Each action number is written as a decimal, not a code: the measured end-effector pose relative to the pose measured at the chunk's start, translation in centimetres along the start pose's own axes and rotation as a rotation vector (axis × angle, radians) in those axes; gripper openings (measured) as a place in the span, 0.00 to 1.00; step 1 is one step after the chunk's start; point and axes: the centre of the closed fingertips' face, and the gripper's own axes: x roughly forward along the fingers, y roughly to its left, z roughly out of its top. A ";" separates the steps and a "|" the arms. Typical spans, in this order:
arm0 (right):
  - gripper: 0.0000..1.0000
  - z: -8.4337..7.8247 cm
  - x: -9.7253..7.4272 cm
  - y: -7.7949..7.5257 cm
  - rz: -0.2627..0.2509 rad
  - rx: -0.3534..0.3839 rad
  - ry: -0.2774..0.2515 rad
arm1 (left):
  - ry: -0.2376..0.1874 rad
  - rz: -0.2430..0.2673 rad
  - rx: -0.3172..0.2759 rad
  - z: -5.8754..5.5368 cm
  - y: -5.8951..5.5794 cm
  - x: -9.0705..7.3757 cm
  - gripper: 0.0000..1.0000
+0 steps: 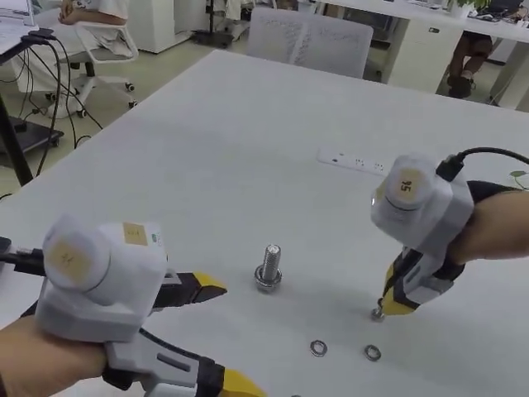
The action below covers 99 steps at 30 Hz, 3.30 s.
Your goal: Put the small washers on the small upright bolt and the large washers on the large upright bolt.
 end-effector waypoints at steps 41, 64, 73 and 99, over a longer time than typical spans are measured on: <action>0.28 -0.7 0.7 -0.8 -0.041 0.061 -0.038 | 0.004 -0.004 0.003 -0.1 -0.1 0.0 0.77; 0.29 -2.9 -2.0 2.3 -0.080 0.108 -0.087 | -0.001 -0.015 0.021 0.2 -0.4 0.2 0.77; 0.29 -2.0 -2.4 4.8 -0.073 0.086 -0.103 | -0.009 -0.014 0.027 0.4 -0.4 0.1 0.77; 0.28 4.6 -0.5 11.7 0.024 -0.078 -0.149 | -0.013 -0.005 0.039 0.7 -0.6 -0.3 0.77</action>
